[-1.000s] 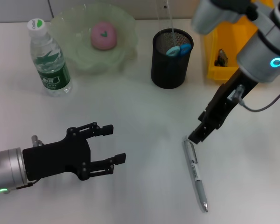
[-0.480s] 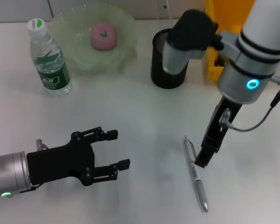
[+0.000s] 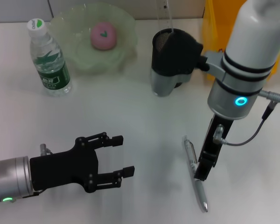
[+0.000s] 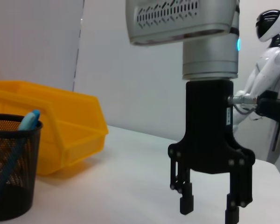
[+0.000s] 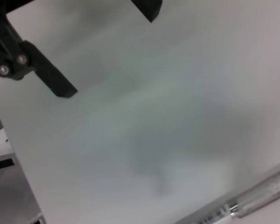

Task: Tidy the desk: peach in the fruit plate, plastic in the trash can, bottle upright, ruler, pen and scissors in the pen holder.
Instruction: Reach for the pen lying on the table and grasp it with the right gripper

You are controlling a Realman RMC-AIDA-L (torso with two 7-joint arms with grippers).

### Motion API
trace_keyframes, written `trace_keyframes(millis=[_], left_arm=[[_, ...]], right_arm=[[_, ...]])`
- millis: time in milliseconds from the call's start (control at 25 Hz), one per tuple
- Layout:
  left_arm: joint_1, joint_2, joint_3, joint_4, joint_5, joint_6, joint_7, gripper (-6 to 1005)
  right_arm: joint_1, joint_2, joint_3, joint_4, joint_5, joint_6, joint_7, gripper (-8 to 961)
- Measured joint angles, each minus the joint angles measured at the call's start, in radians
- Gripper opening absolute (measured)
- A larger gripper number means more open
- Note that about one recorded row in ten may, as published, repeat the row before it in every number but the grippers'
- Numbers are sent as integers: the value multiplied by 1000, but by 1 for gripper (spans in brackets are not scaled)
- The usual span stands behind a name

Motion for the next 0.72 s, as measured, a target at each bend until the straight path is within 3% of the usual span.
trace_keyframes(millis=[720], left_arm=[[-5,0,0,4,11,17,-18,783]], right_arm=[[16,0,-106,69,49,74,97,636]])
